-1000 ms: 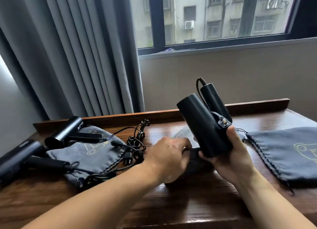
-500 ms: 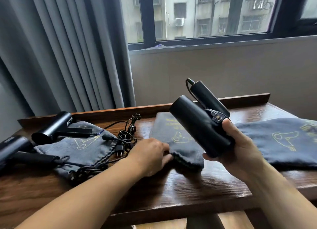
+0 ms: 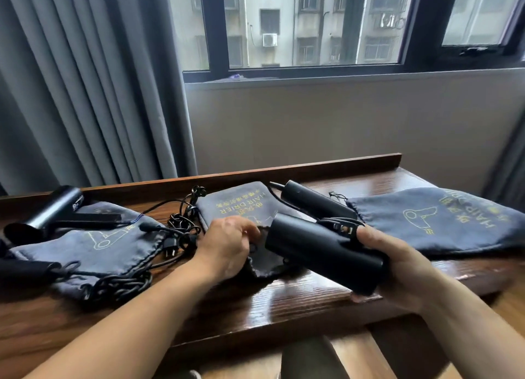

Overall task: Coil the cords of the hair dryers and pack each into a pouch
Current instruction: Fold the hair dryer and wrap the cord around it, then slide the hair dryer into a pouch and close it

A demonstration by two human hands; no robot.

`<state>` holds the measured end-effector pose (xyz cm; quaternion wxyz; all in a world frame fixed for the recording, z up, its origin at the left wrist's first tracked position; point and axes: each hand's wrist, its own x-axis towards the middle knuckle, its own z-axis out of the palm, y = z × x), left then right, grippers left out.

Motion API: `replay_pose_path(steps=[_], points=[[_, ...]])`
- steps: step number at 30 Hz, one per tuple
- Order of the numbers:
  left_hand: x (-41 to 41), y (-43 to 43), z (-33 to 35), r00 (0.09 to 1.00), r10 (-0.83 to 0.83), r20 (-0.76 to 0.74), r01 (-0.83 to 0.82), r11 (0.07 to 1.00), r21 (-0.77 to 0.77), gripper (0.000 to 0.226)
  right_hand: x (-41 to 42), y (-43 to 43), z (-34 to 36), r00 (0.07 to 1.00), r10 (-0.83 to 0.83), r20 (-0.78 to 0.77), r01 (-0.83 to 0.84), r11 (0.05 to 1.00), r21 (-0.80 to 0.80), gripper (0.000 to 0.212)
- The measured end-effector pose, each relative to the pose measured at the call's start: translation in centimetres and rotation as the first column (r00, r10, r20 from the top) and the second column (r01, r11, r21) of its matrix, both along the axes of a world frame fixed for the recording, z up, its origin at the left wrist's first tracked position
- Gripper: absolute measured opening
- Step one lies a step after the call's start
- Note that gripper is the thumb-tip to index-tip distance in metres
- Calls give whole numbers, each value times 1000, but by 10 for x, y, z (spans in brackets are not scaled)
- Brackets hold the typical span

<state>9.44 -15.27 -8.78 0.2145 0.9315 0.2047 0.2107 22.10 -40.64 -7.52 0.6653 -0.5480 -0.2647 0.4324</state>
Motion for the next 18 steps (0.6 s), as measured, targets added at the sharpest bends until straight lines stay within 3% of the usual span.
replay_pose_path(steps=[3,9,14,18], points=[[1,-2,1,998,53,36,-54,998,18,36,0,-7,9,996,73,43,-72,997,-39,82],[-10,-2,16,995,-15,100,14,1000,9,82,2,-19,19,983,184,17,-180,972,-150,80],[-9,-2,21,995,-88,57,85,995,52,88,-3,-18,28,982,170,-83,-186,948,-260,75],[-11,-2,17,990,-130,61,122,986,112,81,-1,-9,30,996,67,-52,-81,924,-374,73]])
